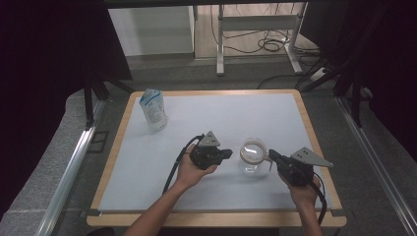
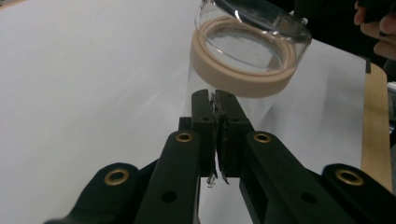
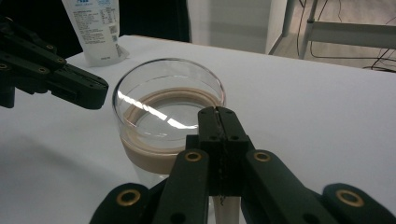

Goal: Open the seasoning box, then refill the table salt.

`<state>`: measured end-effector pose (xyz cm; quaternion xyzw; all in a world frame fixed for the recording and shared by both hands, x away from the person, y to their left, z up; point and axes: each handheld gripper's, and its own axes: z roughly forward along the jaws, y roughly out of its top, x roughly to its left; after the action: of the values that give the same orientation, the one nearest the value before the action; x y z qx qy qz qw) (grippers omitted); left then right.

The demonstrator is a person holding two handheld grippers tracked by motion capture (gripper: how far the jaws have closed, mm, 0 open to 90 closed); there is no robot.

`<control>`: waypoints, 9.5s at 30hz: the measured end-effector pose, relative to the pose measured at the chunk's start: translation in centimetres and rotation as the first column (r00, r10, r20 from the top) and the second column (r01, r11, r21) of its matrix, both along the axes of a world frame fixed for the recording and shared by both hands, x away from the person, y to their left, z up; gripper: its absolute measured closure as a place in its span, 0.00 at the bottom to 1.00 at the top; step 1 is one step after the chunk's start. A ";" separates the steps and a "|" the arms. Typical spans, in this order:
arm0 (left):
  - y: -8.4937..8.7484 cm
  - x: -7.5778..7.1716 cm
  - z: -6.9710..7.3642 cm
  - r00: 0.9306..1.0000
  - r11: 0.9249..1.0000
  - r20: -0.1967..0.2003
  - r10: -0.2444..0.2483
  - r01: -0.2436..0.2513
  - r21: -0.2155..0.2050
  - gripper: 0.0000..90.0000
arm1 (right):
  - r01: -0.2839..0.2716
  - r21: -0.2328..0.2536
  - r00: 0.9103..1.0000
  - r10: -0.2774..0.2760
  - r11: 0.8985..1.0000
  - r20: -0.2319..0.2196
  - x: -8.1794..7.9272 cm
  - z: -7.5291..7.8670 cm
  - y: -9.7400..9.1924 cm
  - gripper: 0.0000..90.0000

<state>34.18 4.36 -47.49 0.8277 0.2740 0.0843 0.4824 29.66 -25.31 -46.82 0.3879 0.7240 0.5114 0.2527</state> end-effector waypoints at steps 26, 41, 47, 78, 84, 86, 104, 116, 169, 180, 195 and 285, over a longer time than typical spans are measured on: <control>-2.4 0.9 0.3 1.000 0.999 0.023 -0.014 0.014 0.029 1.00 | -0.015 0.031 1.000 0.015 0.999 0.007 0.0 -0.3 -0.3 1.00; -2.9 1.0 1.2 0.999 1.000 0.031 -0.021 0.021 0.016 1.00 | -0.012 0.019 1.000 0.012 1.000 0.024 -0.8 0.0 -0.2 1.00; -3.0 0.9 2.1 0.999 0.999 0.045 -0.031 0.030 0.017 1.00 | -0.117 -0.047 0.992 0.118 0.992 0.031 -3.4 0.1 1.9 1.00; -6.9 -1.0 5.8 0.984 0.990 0.135 -0.116 0.104 0.090 1.00 | -0.207 -0.182 0.974 0.185 0.961 -0.130 -3.0 -6.7 8.3 0.62; -8.8 -1.8 6.6 0.975 0.983 0.158 -0.158 0.141 0.115 1.00 | -0.209 -0.189 0.974 0.186 0.960 -0.132 -3.0 -6.7 8.5 0.61; -9.3 -1.9 6.6 0.973 0.981 0.155 -0.169 0.151 0.117 1.00 | -0.209 -0.192 0.974 0.187 0.959 -0.127 -3.2 -6.7 8.7 0.61; -2.5 -1.4 5.3 0.986 0.999 0.163 -0.042 0.039 0.023 0.92 | -0.216 -0.185 0.971 0.191 0.959 -0.144 -3.0 -6.9 8.8 0.53; 3.3 -2.1 3.3 0.988 0.997 0.133 0.073 -0.070 -0.027 0.37 | -0.216 -0.148 0.970 0.195 0.965 -0.146 -2.6 -6.6 9.7 0.39; 22.2 0.5 -0.6 0.853 0.856 0.074 0.517 -0.512 -0.075 0.32 | -0.171 -0.147 0.981 0.154 0.974 -0.117 -1.4 -5.7 10.5 0.35; 24.5 6.0 -0.4 0.813 0.814 0.042 0.580 -0.578 -0.061 0.41 | -0.182 -0.159 0.979 0.164 0.970 -0.120 -1.5 -5.8 10.9 0.35; 24.8 10.7 -1.8 0.814 0.813 0.050 0.579 -0.572 -0.106 0.52 | -0.185 -0.167 0.979 0.167 0.968 -0.116 -1.7 -5.8 10.8 0.35; 11.8 1.2 4.1 0.994 0.974 0.067 0.091 -0.075 -0.215 1.00 | -0.206 -0.221 0.978 0.197 0.953 -0.064 -1.2 -5.7 15.6 0.33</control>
<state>35.35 16.20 -43.42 0.7555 0.2972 0.1064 0.5742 28.44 -9.67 -52.48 0.2911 0.8183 0.4407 0.2268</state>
